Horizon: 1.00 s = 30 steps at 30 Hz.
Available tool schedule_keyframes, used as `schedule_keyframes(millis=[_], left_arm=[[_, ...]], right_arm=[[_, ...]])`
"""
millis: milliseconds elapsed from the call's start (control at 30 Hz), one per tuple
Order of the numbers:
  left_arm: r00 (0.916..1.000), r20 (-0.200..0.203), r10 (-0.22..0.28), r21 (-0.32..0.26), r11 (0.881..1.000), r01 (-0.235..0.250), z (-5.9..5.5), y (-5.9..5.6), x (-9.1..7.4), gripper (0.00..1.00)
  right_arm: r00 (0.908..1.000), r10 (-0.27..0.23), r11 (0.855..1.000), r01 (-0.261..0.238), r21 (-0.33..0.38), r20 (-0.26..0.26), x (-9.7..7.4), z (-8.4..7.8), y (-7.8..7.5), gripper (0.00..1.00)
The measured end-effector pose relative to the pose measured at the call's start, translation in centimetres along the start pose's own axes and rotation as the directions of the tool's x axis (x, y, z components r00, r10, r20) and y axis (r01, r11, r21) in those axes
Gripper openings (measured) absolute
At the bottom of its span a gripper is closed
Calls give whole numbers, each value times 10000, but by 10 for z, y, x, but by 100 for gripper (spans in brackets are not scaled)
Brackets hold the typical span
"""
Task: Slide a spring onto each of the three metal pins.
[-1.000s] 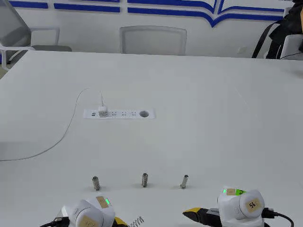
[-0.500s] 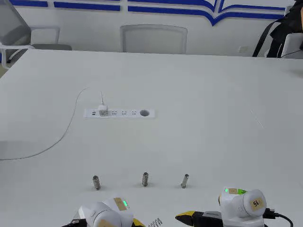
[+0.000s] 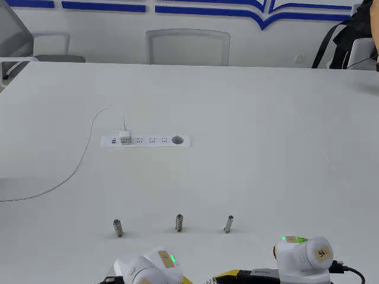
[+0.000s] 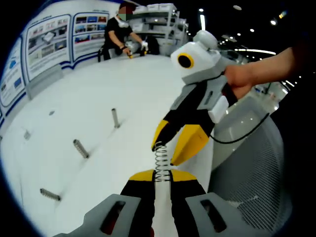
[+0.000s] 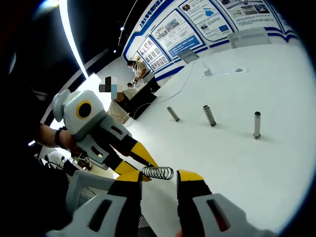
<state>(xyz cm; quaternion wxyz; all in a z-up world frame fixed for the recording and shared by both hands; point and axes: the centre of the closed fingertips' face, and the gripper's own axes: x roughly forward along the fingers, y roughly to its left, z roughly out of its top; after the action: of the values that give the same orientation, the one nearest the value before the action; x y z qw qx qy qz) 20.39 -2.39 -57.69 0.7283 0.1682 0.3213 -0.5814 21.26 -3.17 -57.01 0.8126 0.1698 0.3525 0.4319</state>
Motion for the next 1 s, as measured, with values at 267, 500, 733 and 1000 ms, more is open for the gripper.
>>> schedule_keyframes(millis=[267,500,733,1000], left_arm=[[9998,-48,-186,169,9997,187,0,-6,2,10],[9995,-117,-303,332,9990,307,0,-7,4,10],[9989,-143,-439,416,9981,445,0,-7,6,10],[9986,96,-529,583,9969,523,8,-4,5,10]], right_arm=[[9999,120,9992,-116,381,-85,-1,-4,1,24],[9999,138,9979,-136,628,-19,-3,-2,0,18],[9994,338,9977,-334,597,-54,-4,4,5,14],[9990,385,9992,-382,150,-210,-9,15,11,12]])
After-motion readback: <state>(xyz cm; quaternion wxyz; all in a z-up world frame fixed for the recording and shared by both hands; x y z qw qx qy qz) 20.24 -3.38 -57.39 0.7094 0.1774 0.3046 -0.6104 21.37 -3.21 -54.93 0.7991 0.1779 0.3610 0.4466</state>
